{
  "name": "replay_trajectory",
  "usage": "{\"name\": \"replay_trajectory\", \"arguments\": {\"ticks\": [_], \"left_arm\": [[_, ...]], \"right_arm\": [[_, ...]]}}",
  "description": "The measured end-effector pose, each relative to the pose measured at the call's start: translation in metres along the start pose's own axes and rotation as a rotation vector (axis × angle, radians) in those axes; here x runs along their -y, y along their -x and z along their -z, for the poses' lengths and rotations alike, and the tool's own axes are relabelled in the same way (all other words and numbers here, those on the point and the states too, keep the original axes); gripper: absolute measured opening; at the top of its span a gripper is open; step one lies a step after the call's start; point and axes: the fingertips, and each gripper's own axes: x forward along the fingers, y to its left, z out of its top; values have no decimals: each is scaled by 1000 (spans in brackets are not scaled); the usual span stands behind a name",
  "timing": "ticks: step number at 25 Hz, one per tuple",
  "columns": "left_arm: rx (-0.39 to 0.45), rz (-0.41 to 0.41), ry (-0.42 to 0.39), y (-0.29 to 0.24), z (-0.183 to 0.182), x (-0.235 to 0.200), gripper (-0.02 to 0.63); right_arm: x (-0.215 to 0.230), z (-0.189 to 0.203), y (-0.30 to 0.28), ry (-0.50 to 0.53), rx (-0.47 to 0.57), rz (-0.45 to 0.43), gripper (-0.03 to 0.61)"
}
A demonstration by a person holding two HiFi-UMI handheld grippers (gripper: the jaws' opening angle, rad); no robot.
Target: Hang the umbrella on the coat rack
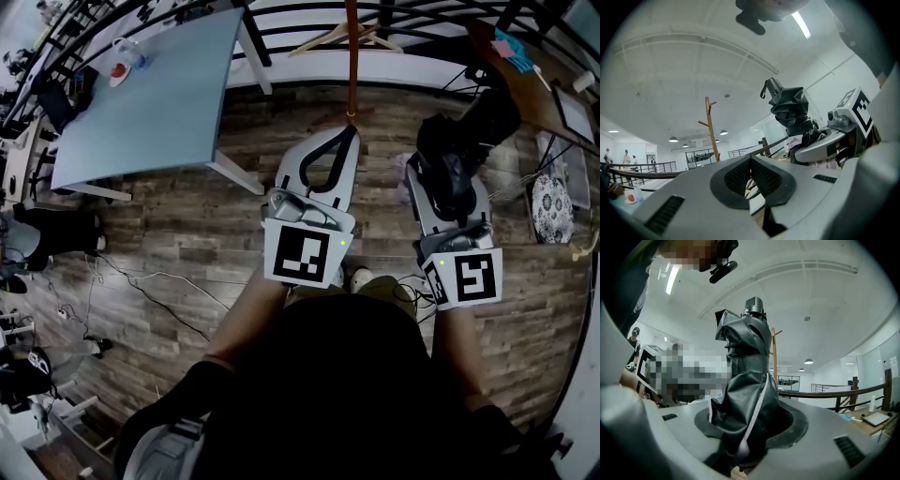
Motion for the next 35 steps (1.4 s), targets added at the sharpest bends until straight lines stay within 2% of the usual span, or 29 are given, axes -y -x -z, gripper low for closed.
{"name": "replay_trajectory", "arguments": {"ticks": [7, 17, 22, 26, 35], "left_arm": [[21, 15, 3, -4, 4, -17, 12], [43, 18, -9, -22, 13, -17, 12], [22, 5, 3, -81, 22, -36, 12], [8, -4, -19, -122, 28, -45, 12], [-31, -33, 34, -223, 40, -71, 12]], "right_arm": [[0, 2, -11, -3, -3, 40, 216], [14, 13, -23, 15, 16, 38, 218], [58, 14, -69, 8, 19, 21, 218], [90, 19, -97, 1, 23, 2, 218], [176, 27, -165, -31, 25, -31, 218]]}}
